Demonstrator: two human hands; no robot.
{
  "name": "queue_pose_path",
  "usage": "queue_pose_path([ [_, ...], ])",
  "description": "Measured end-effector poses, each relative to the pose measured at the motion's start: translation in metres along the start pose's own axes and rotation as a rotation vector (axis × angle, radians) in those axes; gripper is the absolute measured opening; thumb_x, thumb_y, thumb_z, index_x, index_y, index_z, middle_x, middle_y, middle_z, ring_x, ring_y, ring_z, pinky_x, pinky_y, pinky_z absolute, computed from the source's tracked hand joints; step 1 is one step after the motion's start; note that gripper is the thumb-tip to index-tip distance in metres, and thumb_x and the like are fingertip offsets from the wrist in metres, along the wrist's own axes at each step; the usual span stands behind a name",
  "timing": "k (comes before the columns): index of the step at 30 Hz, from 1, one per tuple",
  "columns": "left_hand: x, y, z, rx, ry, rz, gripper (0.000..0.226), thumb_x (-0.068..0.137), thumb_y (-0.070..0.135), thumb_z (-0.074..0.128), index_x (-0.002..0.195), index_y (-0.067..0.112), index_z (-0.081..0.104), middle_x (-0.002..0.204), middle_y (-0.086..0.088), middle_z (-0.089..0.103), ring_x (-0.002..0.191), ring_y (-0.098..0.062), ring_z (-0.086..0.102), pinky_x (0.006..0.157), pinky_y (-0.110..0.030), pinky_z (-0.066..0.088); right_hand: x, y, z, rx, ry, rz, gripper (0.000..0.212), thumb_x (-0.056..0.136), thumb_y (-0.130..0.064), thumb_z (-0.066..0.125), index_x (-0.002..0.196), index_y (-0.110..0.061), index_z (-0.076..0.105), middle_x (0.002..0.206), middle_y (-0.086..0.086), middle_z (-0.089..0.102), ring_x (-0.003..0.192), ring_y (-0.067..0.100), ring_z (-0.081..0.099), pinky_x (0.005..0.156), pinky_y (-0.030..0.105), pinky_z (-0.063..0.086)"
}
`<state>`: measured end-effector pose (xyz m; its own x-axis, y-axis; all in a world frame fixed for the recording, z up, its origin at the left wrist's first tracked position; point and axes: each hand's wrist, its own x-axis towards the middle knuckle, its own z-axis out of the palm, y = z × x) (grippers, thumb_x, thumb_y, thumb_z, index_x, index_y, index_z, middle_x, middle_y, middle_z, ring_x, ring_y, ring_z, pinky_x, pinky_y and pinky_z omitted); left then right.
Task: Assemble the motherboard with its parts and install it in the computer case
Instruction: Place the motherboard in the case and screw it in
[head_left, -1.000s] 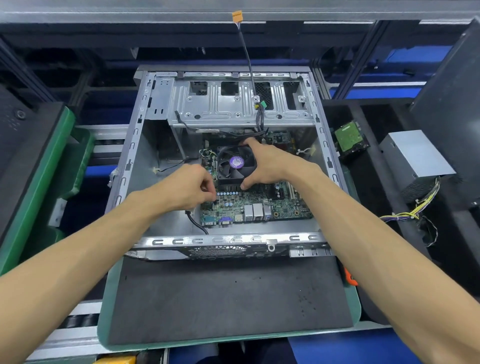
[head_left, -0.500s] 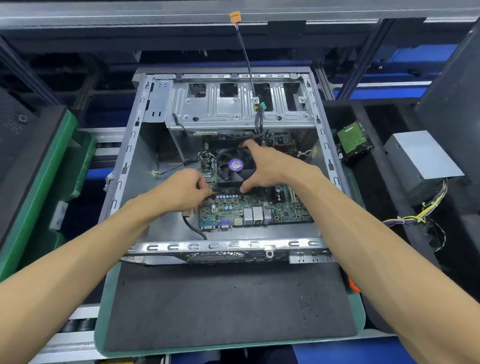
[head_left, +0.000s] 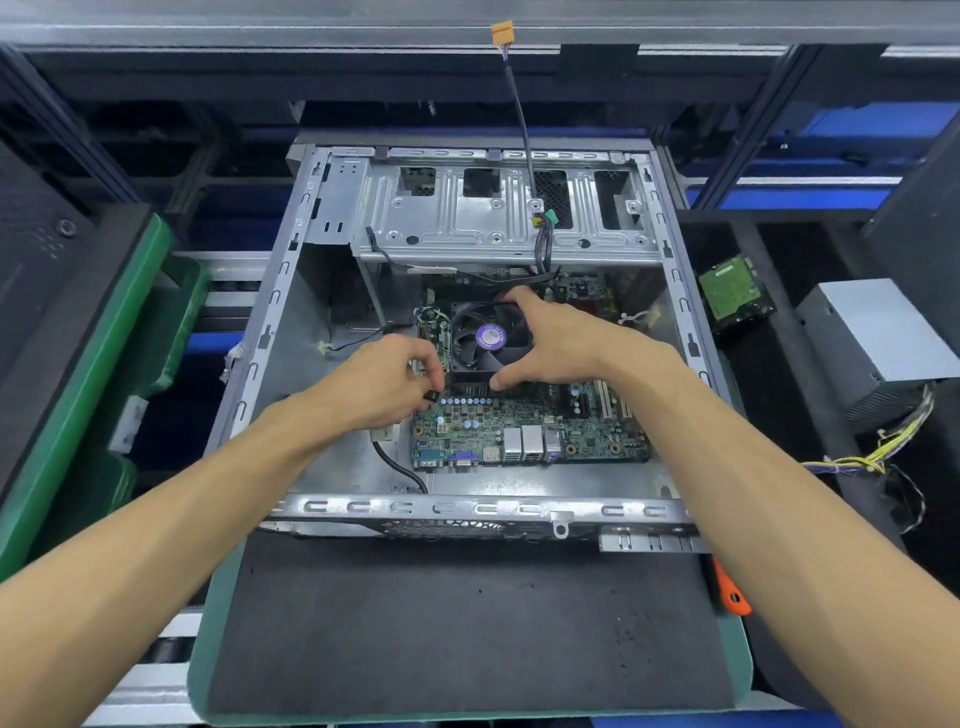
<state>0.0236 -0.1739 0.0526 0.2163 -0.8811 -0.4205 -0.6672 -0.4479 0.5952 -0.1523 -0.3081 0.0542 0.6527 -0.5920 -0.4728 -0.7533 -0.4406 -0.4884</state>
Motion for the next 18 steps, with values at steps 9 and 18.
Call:
queue_pose_path([
  [9,0.0,-0.006,0.002,0.173,-0.107,0.039,0.02,0.09,0.009,0.055,0.097,0.022,0.068,0.078,0.003,0.072,0.051,0.001,0.058,0.044,-0.007,0.037,0.003,0.0,0.0,-0.012,0.001,-0.014,0.111,0.076,-0.049,0.086,0.158,-0.023,0.016,0.142,0.013,0.052,0.117,0.03,0.055,0.096,0.038,0.046],
  [18,0.004,-0.012,0.004,0.127,-0.063,0.061,0.017,0.087,0.004,0.071,0.088,0.019,0.077,0.063,0.002,0.07,0.047,-0.004,0.065,0.047,-0.012,0.047,0.0,0.001,0.0,-0.013,-0.005,-0.014,0.11,0.075,-0.051,0.085,0.157,-0.024,0.017,0.143,0.013,0.051,0.12,0.031,0.054,0.093,0.035,0.043],
])
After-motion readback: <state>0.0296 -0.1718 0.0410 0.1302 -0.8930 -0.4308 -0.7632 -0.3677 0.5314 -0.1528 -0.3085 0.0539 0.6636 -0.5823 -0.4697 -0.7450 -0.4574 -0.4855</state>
